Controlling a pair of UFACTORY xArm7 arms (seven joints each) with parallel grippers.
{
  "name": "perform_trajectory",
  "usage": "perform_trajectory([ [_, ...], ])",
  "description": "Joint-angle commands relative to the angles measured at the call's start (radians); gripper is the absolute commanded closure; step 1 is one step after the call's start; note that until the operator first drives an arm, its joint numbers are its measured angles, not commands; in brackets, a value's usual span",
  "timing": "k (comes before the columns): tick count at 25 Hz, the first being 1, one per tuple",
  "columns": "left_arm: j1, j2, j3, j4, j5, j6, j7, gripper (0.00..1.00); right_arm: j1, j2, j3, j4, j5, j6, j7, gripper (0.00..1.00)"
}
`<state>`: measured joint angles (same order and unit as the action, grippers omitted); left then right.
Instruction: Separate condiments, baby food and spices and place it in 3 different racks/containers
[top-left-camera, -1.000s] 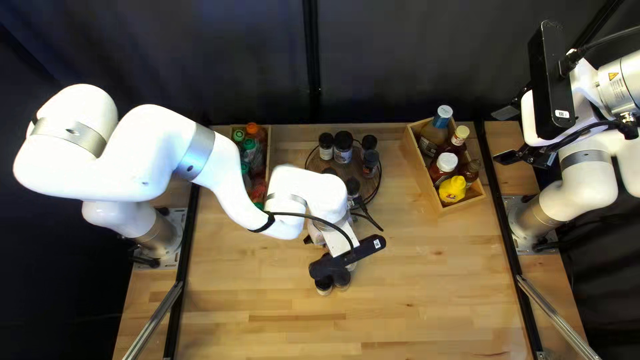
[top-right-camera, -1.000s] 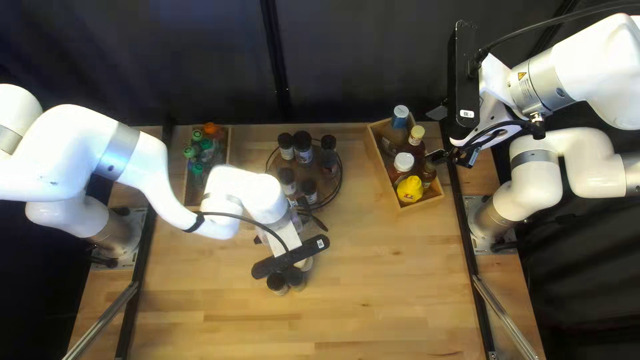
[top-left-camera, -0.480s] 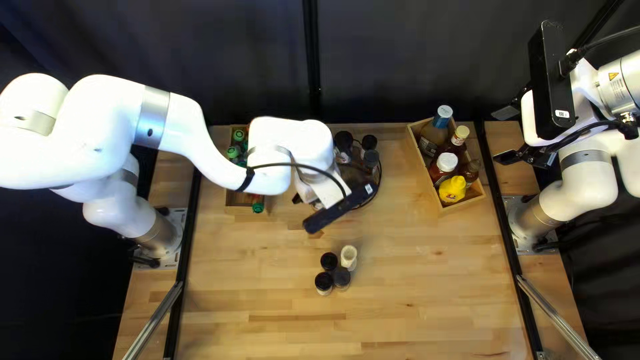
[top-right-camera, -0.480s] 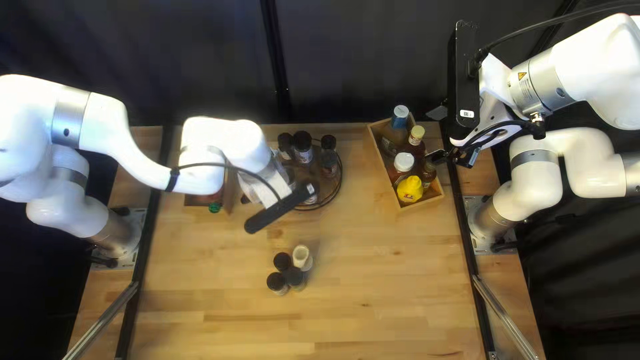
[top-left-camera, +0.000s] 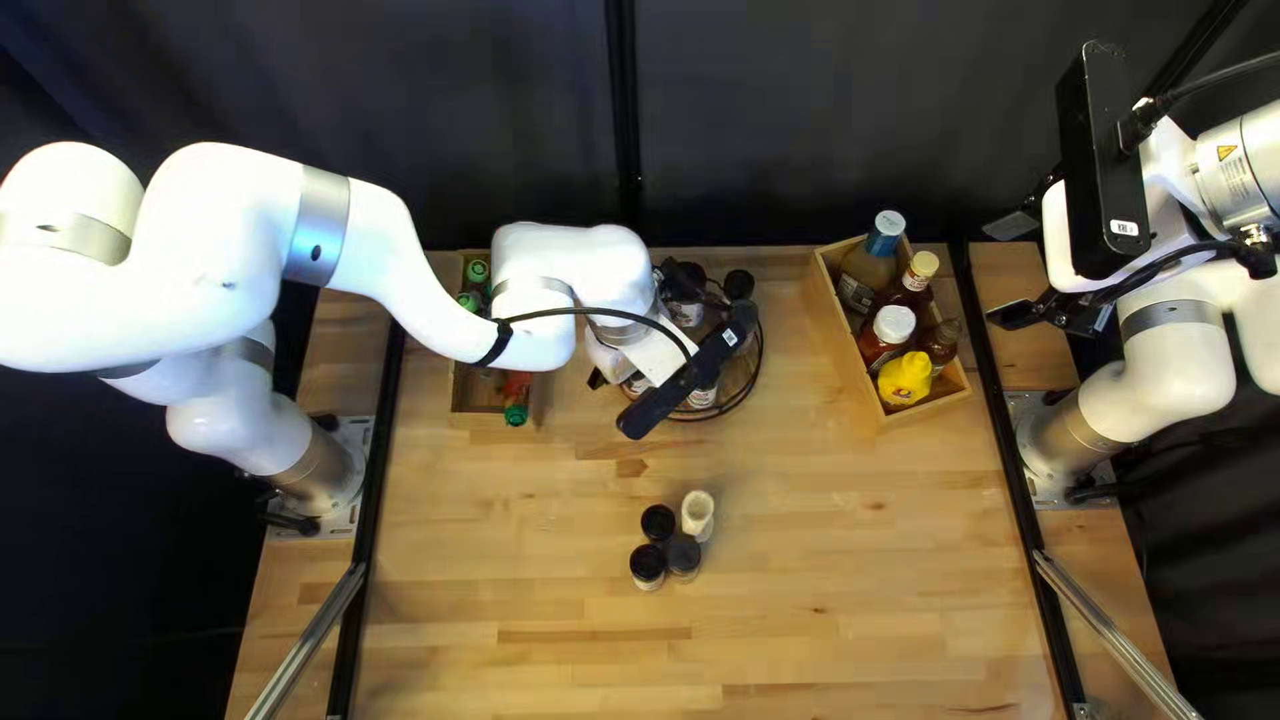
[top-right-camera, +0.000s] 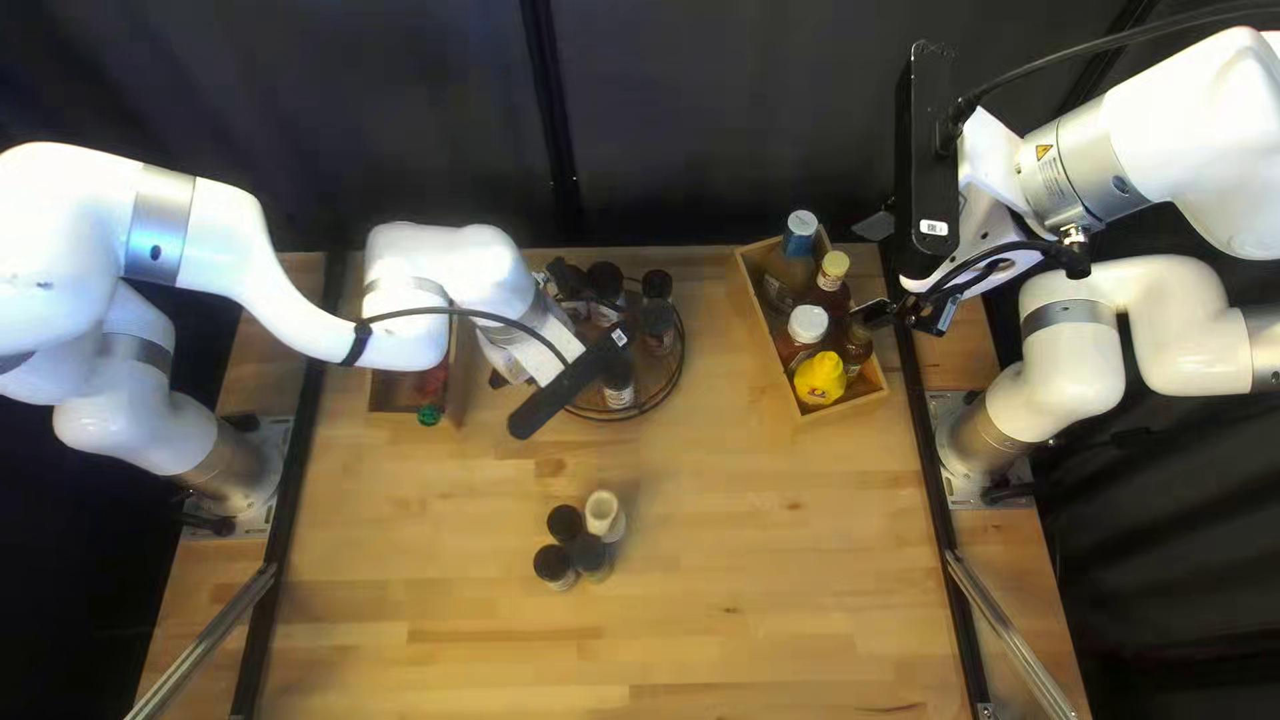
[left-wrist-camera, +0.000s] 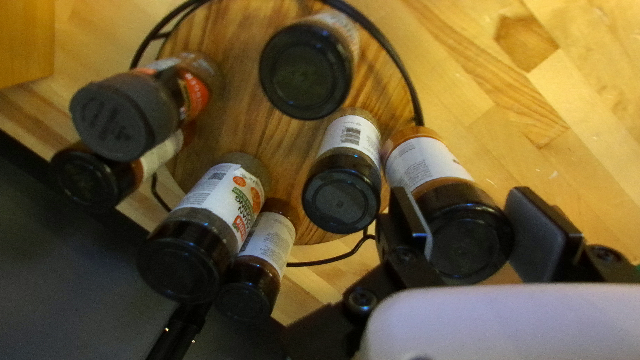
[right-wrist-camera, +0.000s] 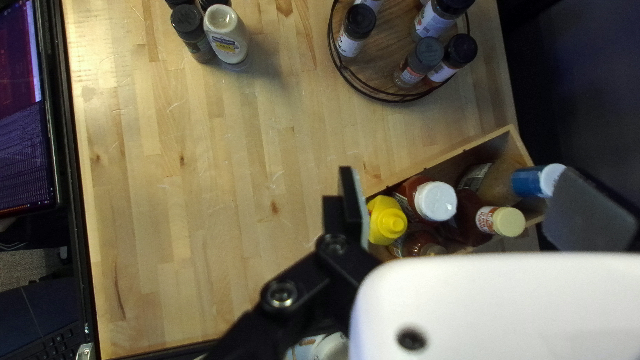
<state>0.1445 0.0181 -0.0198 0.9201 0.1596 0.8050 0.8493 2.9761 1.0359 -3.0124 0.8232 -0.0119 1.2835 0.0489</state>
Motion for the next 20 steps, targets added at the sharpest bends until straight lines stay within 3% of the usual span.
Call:
perform_trajectory([
  [1,-0.002,0.004,-0.002,-0.005,0.010,-0.018,-0.025,1.00,0.000,0.000,0.000,0.000,0.000,0.000,0.000,0.00],
  [12,-0.001,0.021,0.001,0.002,0.014,-0.040,-0.045,1.00,0.000,0.000,0.000,0.000,0.000,0.000,0.000,0.00],
  [20,0.017,0.107,0.006,0.089,-0.059,0.015,0.002,1.00,0.000,0.000,0.000,0.000,0.000,0.000,0.000,0.00],
])
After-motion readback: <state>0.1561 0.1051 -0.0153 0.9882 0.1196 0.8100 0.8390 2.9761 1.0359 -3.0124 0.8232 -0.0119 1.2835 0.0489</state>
